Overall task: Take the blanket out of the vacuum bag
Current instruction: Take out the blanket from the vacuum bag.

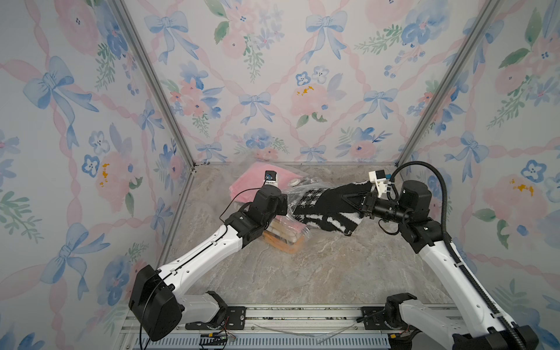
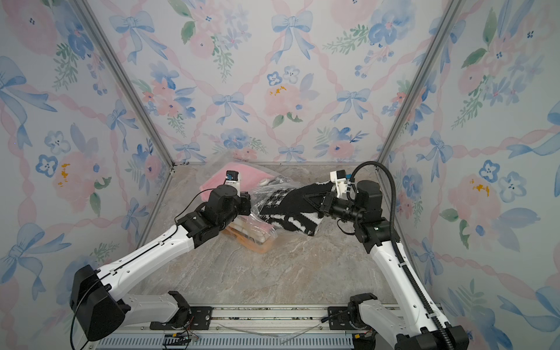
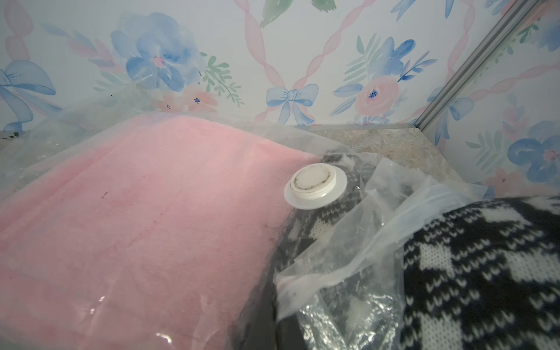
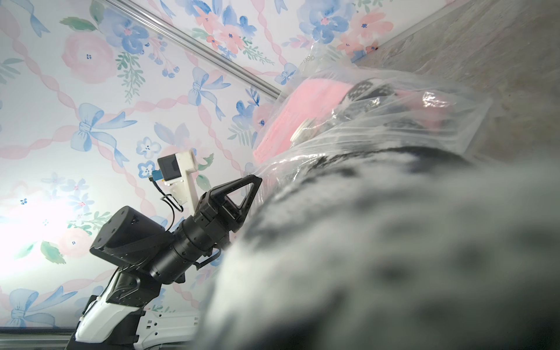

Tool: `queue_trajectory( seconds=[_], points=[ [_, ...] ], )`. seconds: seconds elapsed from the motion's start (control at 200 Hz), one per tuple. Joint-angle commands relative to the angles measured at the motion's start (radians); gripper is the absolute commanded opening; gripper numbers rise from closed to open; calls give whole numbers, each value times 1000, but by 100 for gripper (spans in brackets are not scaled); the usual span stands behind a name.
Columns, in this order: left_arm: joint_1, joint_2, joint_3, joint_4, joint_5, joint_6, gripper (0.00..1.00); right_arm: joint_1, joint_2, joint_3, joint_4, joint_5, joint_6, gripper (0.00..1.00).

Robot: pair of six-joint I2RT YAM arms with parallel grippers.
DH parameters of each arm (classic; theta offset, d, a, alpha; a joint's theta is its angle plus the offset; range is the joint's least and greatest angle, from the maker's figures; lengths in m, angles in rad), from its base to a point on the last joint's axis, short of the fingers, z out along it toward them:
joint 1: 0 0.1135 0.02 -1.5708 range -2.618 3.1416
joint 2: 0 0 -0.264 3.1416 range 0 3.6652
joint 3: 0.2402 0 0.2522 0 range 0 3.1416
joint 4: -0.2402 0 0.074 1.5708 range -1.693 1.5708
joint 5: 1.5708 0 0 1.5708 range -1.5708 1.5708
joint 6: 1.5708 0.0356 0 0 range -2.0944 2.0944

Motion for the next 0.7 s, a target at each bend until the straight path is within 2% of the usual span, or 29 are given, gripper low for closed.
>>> queue_trajectory(
  seconds=[0.0, 0.32, 0.46, 0.695],
  points=[
    [24, -24, -22, 14, -34, 22, 0, -47, -61, 82, -16, -46, 23, 0],
    [29, -18, -36, 48, 17, 21, 0, -168, -143, 143, -66, -27, 162, 0],
    [29, -7, -36, 51, 42, 30, 0, -224, -156, 209, -146, 11, 162, 0],
    [26, 2, -32, 65, 186, 58, 0, -254, -112, 272, -162, 122, 151, 0]
  ],
)
